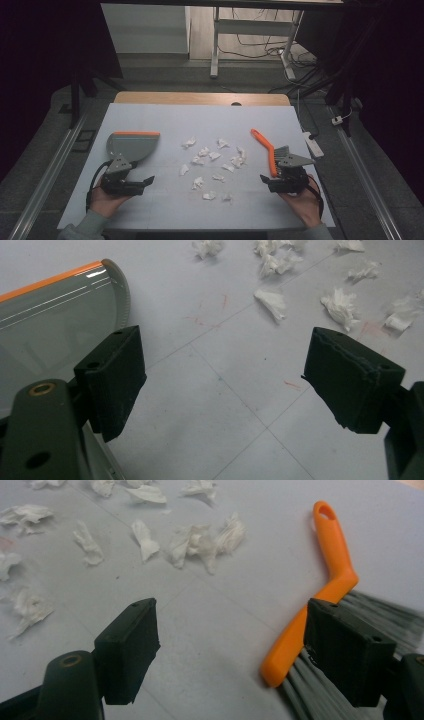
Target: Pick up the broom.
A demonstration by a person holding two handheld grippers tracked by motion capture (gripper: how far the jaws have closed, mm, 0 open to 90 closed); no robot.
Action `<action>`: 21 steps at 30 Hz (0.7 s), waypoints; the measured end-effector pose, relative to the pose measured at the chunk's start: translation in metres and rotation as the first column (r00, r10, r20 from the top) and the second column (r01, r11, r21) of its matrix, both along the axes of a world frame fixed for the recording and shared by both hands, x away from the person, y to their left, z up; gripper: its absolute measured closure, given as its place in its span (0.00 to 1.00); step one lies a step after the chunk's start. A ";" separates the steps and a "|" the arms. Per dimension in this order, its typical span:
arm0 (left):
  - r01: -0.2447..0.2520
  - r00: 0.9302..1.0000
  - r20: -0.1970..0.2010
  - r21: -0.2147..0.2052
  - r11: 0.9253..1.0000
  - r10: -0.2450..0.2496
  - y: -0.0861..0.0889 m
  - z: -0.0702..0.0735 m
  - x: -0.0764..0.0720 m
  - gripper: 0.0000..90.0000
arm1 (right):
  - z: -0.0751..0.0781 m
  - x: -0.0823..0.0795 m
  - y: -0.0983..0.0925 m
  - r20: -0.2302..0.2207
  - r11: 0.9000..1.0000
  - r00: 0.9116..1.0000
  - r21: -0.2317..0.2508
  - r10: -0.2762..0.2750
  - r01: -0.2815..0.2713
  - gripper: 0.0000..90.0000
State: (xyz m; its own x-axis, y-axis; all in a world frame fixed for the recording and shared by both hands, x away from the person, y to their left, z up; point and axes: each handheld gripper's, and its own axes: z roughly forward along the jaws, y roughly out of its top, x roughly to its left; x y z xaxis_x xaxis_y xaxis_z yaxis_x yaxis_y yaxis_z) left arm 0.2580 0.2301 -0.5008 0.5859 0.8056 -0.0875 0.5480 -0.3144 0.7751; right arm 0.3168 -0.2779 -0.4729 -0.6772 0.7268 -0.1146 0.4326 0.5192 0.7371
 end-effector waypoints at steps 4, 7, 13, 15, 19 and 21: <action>-0.013 1.000 -0.009 -0.003 1.000 0.013 0.002 -0.001 -0.002 0.20 | 0.016 0.022 0.002 -0.020 1.000 0.999 0.002 -0.026 0.026 0.25; -0.008 1.000 0.012 0.015 1.000 0.008 -0.001 0.002 -0.004 0.20 | 0.022 0.034 0.004 -0.024 0.998 0.998 -0.014 -0.054 0.054 0.25; 0.012 1.000 0.013 0.013 1.000 -0.012 -0.003 0.002 -0.008 0.20 | 0.031 0.072 0.008 -0.116 0.991 0.988 -0.098 -0.105 0.093 0.25; 0.014 1.000 0.015 0.012 1.000 -0.014 -0.003 0.002 -0.008 0.20 | 0.032 0.082 0.009 -0.139 0.988 0.984 -0.122 -0.114 0.097 0.25; 0.013 1.000 0.014 0.013 1.000 -0.013 -0.003 0.002 -0.008 0.20 | 0.033 0.103 0.010 -0.188 0.981 0.972 -0.153 -0.144 0.116 0.25; 0.011 1.000 0.016 0.016 1.000 -0.012 -0.003 0.002 -0.010 0.20 | 0.032 0.111 0.012 -0.207 0.977 0.967 -0.183 -0.150 0.112 0.25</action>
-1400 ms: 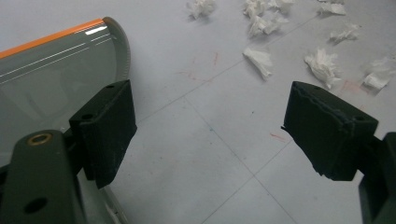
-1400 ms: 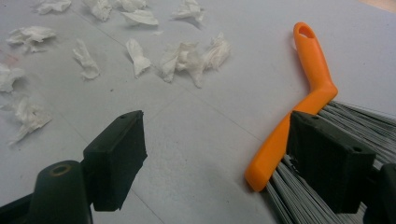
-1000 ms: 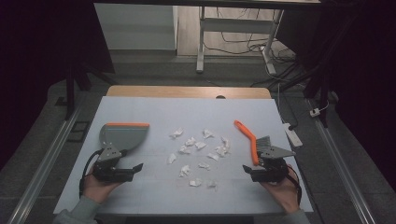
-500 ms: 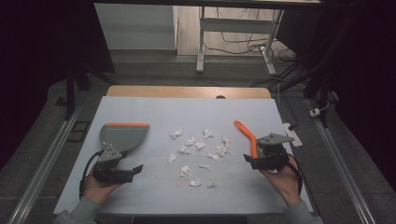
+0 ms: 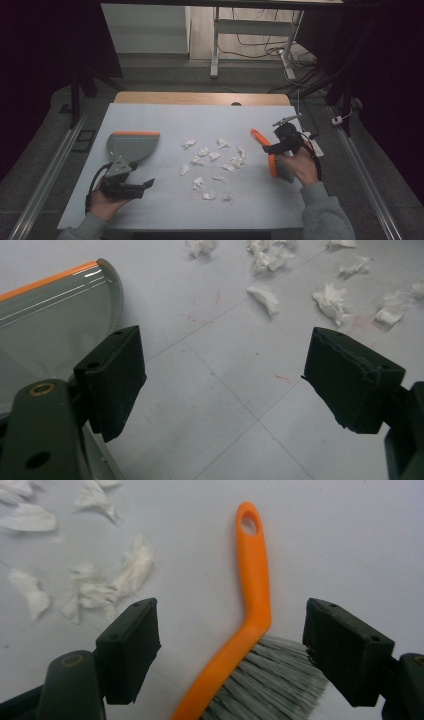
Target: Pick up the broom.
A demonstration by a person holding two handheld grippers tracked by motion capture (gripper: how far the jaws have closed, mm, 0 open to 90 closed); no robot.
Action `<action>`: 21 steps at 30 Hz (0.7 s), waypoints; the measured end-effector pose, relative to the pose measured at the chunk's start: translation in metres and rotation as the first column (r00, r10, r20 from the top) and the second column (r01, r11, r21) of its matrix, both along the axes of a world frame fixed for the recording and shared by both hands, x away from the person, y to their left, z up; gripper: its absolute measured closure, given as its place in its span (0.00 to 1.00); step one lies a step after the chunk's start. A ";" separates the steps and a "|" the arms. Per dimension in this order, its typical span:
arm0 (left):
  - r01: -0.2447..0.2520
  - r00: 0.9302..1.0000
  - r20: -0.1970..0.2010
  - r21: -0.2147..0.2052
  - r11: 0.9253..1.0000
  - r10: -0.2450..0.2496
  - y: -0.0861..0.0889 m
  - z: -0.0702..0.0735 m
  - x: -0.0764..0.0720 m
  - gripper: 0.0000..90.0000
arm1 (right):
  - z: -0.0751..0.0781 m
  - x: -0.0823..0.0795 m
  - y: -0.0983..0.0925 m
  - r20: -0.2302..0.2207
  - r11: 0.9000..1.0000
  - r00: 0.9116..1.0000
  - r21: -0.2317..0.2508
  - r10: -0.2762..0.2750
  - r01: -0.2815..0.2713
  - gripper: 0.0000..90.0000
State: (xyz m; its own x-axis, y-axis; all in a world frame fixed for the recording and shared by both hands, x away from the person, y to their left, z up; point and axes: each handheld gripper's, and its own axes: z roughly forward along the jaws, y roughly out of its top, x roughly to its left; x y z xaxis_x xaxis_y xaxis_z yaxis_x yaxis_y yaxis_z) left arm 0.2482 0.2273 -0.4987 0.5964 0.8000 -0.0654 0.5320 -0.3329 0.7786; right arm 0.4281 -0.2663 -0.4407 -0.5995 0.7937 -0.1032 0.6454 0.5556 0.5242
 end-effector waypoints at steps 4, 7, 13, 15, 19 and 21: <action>-0.008 1.000 -0.001 0.001 1.000 0.008 0.000 0.000 -0.001 0.20 | -0.005 0.013 -0.002 -0.027 1.000 1.000 -0.016 -0.016 0.016 0.26; -0.007 1.000 -0.008 0.004 1.000 0.007 -0.001 -0.001 0.001 0.20 | -0.010 0.020 -0.004 -0.056 0.999 0.998 -0.025 -0.029 0.027 0.27; -0.013 1.000 -0.011 0.002 1.000 0.013 0.000 -0.002 0.001 0.20 | -0.027 0.040 -0.014 -0.149 0.997 0.986 -0.013 -0.076 0.074 0.31; -0.013 1.000 -0.013 0.001 1.000 0.013 0.000 -0.002 0.001 0.20 | -0.029 0.042 -0.014 -0.159 0.997 0.984 -0.010 -0.075 0.074 0.32; -0.017 1.000 -0.013 -0.002 1.000 0.017 0.001 -0.002 0.001 0.20 | -0.033 0.047 -0.011 -0.187 0.997 0.979 -0.032 -0.077 0.072 0.34; -0.016 1.000 -0.016 -0.005 1.000 0.016 0.002 -0.002 0.002 0.20 | -0.034 0.049 -0.007 -0.195 0.997 0.978 -0.047 -0.072 0.064 0.38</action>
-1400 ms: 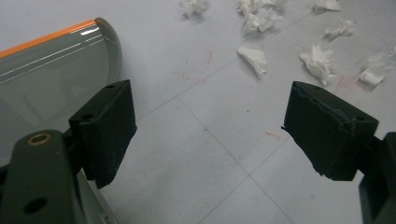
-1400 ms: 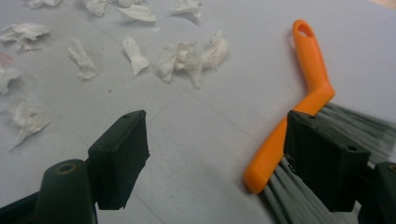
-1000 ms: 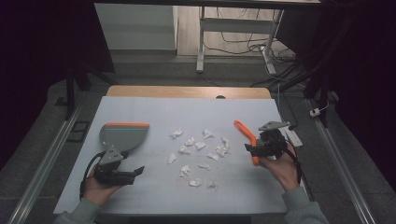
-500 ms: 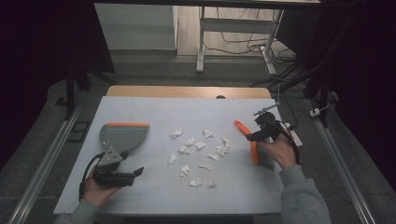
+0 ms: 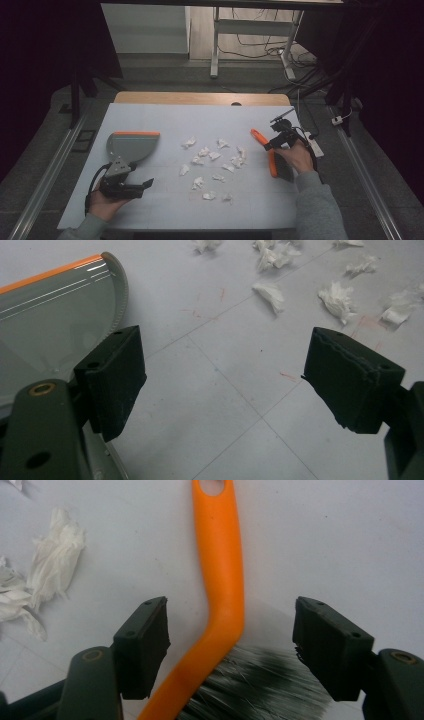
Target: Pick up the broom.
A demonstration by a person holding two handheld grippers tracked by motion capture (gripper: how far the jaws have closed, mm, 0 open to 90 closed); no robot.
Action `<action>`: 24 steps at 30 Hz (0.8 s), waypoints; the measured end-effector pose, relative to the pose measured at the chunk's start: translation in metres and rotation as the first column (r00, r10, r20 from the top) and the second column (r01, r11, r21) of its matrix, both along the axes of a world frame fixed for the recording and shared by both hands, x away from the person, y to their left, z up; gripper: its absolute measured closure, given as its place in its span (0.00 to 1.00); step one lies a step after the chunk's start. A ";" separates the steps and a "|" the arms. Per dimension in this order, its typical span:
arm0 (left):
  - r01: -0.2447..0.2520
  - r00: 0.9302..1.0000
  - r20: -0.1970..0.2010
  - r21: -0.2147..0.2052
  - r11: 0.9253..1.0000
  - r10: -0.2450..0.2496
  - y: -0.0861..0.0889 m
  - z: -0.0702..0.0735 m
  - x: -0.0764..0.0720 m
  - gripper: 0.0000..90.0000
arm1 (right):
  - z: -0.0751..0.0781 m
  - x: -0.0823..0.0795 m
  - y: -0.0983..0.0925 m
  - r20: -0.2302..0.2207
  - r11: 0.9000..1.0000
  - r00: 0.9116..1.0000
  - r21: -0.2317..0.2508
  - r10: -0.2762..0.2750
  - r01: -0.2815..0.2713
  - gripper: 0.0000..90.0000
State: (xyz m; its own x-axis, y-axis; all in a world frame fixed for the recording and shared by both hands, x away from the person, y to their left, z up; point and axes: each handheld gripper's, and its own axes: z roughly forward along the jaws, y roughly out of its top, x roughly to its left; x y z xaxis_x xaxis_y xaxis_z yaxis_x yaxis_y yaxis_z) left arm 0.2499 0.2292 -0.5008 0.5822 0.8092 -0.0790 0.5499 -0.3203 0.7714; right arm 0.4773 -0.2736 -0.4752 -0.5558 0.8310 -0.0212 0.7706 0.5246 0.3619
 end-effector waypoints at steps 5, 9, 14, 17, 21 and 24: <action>0.003 1.000 -0.006 0.001 1.000 -0.003 -0.001 -0.001 0.001 0.20 | -0.004 0.004 0.006 -0.035 1.000 0.999 -0.027 0.005 -0.006 0.46; 0.003 1.000 -0.004 -0.002 1.000 -0.003 -0.001 -0.001 0.000 0.20 | -0.009 0.008 0.009 -0.064 0.997 0.998 -0.077 -0.003 -0.002 0.59; 0.003 1.000 -0.010 0.000 1.000 -0.003 -0.001 -0.002 0.002 0.20 | -0.012 0.009 0.013 -0.088 0.995 0.996 -0.095 -0.020 0.011 0.72; 0.007 1.000 -0.013 0.005 1.000 -0.007 -0.003 -0.003 0.002 0.20 | -0.012 0.009 0.014 -0.090 0.995 0.995 -0.098 -0.043 0.035 0.76; 0.008 1.000 -0.007 0.009 1.000 -0.008 -0.005 -0.002 0.000 0.20 | -0.012 0.009 0.015 -0.089 0.994 0.995 -0.107 -0.035 0.025 0.77; 0.007 1.000 -0.005 0.006 1.000 -0.007 -0.003 -0.002 0.000 0.20 | -0.011 0.009 0.013 -0.108 0.995 0.994 -0.092 -0.036 0.026 0.77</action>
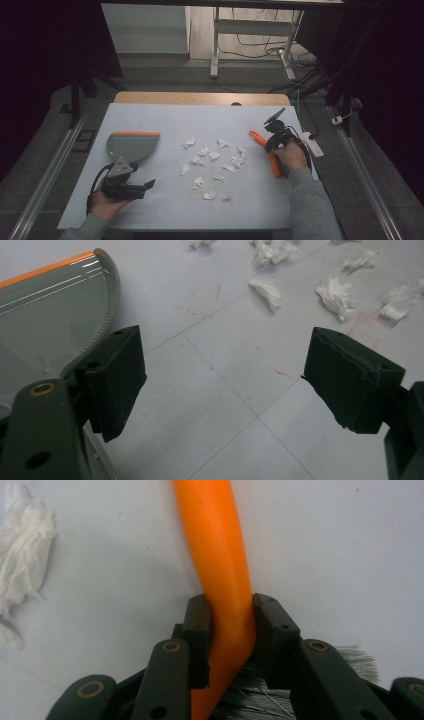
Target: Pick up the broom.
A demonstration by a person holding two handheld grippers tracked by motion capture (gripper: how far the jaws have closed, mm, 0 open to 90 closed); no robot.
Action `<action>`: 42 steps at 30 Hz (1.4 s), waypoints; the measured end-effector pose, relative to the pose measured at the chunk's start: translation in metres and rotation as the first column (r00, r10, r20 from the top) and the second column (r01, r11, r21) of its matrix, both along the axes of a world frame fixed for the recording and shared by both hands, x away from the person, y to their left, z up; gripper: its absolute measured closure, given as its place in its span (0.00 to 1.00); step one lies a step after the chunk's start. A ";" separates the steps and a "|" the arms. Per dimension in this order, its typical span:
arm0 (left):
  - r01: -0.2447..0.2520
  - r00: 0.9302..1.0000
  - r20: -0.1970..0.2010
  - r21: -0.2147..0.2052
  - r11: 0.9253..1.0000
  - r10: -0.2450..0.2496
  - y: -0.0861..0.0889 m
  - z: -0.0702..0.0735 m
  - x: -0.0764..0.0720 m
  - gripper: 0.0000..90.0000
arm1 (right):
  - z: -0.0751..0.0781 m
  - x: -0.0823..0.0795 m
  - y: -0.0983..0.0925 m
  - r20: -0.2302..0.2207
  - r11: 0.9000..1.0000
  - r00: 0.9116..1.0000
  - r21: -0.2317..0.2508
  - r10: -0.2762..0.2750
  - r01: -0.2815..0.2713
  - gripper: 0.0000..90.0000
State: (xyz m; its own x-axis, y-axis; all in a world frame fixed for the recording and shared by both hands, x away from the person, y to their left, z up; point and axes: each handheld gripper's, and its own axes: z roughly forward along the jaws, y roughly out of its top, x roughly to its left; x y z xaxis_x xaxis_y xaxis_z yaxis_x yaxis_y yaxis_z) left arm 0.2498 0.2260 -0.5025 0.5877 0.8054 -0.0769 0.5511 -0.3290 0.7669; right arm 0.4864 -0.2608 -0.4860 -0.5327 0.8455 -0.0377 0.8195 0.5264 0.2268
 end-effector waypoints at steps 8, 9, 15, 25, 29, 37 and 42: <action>0.003 1.000 -0.006 0.000 1.000 -0.003 -0.001 -0.001 0.002 0.20 | 0.037 -0.016 -0.013 0.059 0.986 0.998 0.170 -0.007 -0.003 0.78; 0.004 1.000 -0.003 0.001 1.000 -0.004 -0.002 -0.001 0.002 0.20 | 0.037 -0.016 -0.013 0.059 0.986 0.998 0.170 -0.007 -0.003 0.78; 0.014 1.000 0.004 0.005 1.000 -0.014 -0.006 0.001 0.004 0.20 | 0.063 -0.034 -0.015 0.119 0.963 0.993 0.271 -0.019 -0.014 0.77; 0.034 0.999 0.018 -0.010 0.999 -0.033 -0.011 0.003 0.004 0.20 | 0.082 -0.055 -0.003 0.217 0.928 0.975 0.370 -0.045 -0.039 0.77; 0.036 0.999 0.032 -0.006 0.999 -0.036 -0.014 0.005 0.001 0.20 | 0.088 -0.066 0.003 0.245 0.900 0.967 0.433 -0.071 -0.044 0.77; 0.022 0.999 0.048 -0.013 1.000 -0.022 -0.016 0.008 -0.001 0.20 | 0.094 -0.088 0.025 0.296 0.849 0.952 0.521 -0.082 -0.089 0.77; 0.031 0.998 0.055 -0.004 1.000 -0.031 -0.021 0.009 -0.001 0.20 | 0.094 -0.098 0.044 0.323 0.810 0.943 0.572 -0.076 -0.130 0.77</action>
State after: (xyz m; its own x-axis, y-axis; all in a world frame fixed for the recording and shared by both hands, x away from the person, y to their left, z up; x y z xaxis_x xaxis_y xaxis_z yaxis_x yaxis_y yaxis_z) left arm 0.2488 0.2050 -0.4938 0.6156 0.7866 -0.0477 0.4977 -0.3412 0.7975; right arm 0.3886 -0.2167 -0.3920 -0.6010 0.7475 0.2831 0.6355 0.2320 0.7364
